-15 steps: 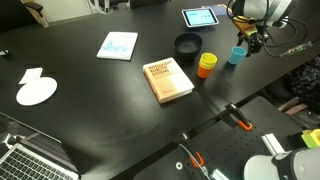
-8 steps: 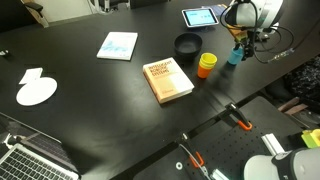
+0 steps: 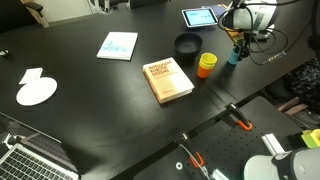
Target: Stack the cups together.
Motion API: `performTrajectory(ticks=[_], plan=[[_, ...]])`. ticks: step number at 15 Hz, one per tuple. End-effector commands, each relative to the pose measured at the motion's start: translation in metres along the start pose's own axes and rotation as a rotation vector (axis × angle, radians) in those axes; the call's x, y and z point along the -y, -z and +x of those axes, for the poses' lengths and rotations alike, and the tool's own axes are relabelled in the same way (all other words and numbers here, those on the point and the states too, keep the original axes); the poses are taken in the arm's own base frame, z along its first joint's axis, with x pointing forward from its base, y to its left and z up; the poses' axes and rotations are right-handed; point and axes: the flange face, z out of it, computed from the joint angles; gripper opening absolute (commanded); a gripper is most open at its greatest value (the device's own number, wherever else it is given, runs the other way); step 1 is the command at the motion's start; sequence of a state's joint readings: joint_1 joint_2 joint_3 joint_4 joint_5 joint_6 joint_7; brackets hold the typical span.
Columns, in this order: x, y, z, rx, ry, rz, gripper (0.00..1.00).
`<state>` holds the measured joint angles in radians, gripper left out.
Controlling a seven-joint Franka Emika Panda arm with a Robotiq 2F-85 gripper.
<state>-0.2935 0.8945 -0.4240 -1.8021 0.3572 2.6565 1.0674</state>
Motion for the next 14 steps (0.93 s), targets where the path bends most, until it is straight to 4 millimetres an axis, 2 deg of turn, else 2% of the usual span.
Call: performTrajectory(ticks=[1, 4, 5, 7, 11, 14], plan=[[0.01, 0.001, 0.002, -0.015, -0.003, -0.003, 0.28], [0.01, 0.005, -0.006, -0.01, 0.028, 0.01, 0.06], [0.01, 0.007, -0.009, -0.007, 0.037, 0.012, 0.02], [0.012, 0.014, -0.016, -0.01, 0.068, 0.024, 0.0], [0.017, 0.043, -0.031, -0.003, 0.15, 0.054, 0.04], [0.019, 0.079, -0.038, 0.013, 0.228, 0.095, 0.04]])
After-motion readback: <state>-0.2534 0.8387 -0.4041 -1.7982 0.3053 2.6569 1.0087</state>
